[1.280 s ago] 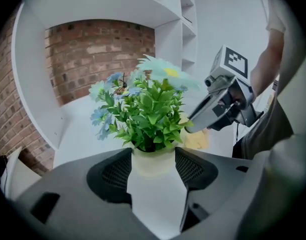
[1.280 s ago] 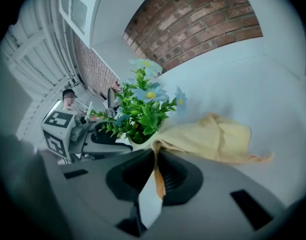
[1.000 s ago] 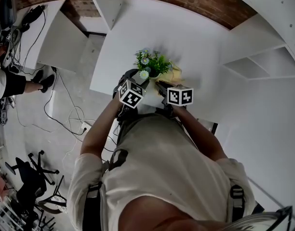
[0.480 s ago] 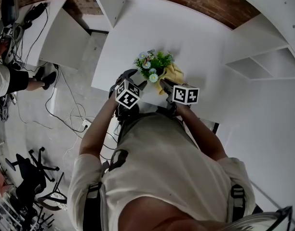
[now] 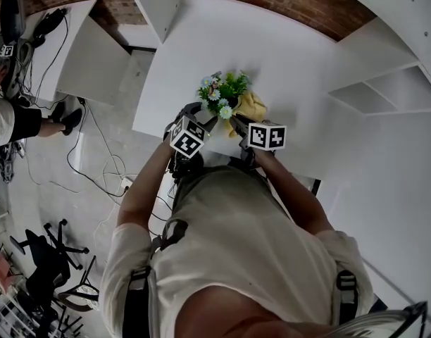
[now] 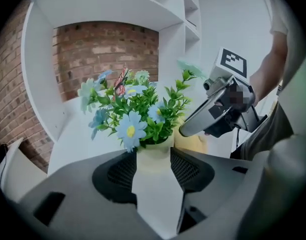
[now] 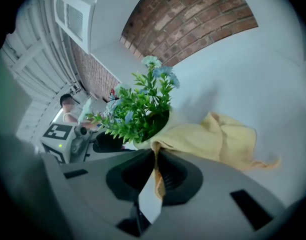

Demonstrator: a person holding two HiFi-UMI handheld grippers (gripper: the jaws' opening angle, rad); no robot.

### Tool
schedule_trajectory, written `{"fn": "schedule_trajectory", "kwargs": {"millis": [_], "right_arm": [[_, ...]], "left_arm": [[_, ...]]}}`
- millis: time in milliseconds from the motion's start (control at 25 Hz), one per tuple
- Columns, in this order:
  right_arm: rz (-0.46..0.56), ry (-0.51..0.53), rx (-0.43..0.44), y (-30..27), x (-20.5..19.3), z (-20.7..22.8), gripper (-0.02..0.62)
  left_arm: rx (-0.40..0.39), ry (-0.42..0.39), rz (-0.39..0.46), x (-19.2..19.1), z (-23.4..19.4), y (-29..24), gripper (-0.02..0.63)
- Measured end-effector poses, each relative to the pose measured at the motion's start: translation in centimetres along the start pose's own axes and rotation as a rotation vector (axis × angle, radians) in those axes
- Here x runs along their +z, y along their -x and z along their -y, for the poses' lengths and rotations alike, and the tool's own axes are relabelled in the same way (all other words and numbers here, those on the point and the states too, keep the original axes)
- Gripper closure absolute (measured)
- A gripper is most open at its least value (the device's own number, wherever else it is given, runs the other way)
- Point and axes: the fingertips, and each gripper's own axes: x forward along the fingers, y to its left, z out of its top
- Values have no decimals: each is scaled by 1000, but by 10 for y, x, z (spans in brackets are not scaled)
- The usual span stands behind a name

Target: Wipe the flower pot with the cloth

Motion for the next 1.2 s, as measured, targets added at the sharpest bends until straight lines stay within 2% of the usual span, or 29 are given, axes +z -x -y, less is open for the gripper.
{"fn": "schedule_trajectory", "kwargs": {"millis": [280,440,560,760,920,1080,1200], "right_arm": [[-14,-4,6,3,-10,1,554],[-2,-7,1,6,-2,4,554],[1,-1,-8,7,5,6,554],[-4,7,-8,6,5,4,554],[-15,13,-5,6,1,-2,554],[-34,23,4,4,-11,-7,554],[-44,19,13,1,-19,-10,554]], "left_arm": [[-32,-2,-8,-2,29,1,371],[0,-27,-30,-11,6,7,335],[-32,-50,-51,-9,-7,5,307],[-69,-89,-40,2,-3,-6,317],[-4,-61,-40,6,1,-8,330],[72,-84,-93,1,7,-10,330],[77,-42,-116,-9,15,-5,330]]}}
